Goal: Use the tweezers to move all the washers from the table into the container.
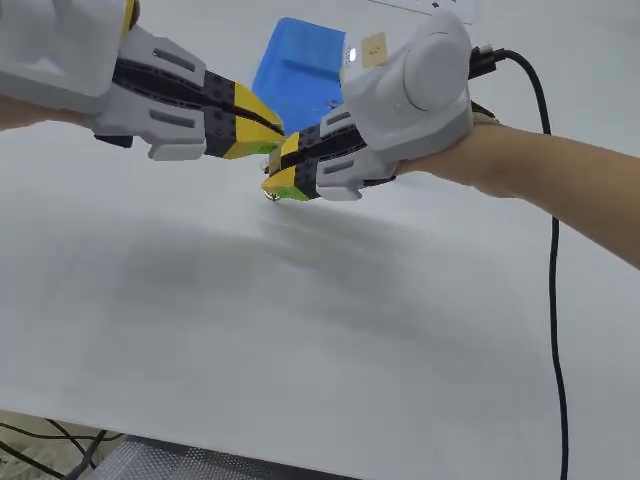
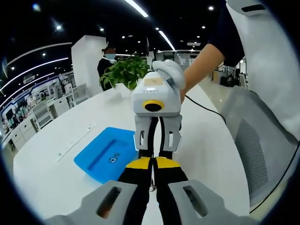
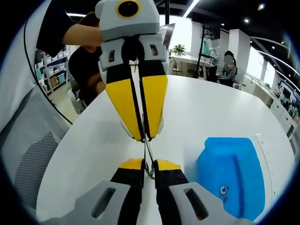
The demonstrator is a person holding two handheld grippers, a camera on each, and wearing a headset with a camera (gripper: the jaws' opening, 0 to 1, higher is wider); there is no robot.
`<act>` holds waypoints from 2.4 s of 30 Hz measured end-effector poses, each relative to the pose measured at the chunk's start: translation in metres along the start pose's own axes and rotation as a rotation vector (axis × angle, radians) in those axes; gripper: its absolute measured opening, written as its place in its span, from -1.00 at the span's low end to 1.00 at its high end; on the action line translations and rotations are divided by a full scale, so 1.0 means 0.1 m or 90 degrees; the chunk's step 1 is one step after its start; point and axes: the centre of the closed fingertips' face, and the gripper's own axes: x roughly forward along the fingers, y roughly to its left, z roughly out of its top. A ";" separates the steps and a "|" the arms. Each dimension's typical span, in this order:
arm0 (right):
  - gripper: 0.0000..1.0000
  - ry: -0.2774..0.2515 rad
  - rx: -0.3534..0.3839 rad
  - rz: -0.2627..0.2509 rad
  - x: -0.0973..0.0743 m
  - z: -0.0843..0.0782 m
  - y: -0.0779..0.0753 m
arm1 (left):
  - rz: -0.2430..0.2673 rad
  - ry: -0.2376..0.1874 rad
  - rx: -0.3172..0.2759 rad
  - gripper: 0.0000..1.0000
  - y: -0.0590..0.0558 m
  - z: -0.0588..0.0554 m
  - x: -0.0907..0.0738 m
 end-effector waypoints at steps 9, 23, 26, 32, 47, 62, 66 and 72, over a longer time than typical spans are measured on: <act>-0.83 -0.004 0.014 -0.011 -0.01 0.01 0.00 | 0.038 -0.038 -0.016 -0.69 0.09 0.16 -0.11; -0.83 -0.020 0.030 -0.037 -0.31 0.12 0.02 | 0.081 -0.064 -0.046 -0.28 -0.04 0.18 -0.21; -0.82 -0.021 0.023 -0.036 -0.38 0.15 0.06 | 0.083 -0.064 -0.044 -0.19 -0.12 0.18 -0.19; -0.82 -0.023 0.012 -0.033 -0.53 0.22 0.14 | 0.094 -0.064 -0.049 0.01 -0.18 0.15 -0.17; -0.82 -0.041 0.008 -0.062 -0.82 0.45 0.05 | 0.118 -0.092 -0.082 0.51 -0.22 0.12 -0.25; -0.82 -0.053 0.007 -0.130 -1.09 0.52 -0.54 | 0.152 -0.104 -0.108 0.99 -0.17 0.09 -0.27; -0.82 -0.047 0.017 -0.149 -1.10 0.43 -0.69 | 0.151 -0.100 -0.104 0.99 -0.18 0.09 -0.25; -0.82 -0.030 0.046 -0.178 -1.05 0.21 -0.93 | 0.143 -0.102 -0.110 1.00 -0.21 0.11 -0.22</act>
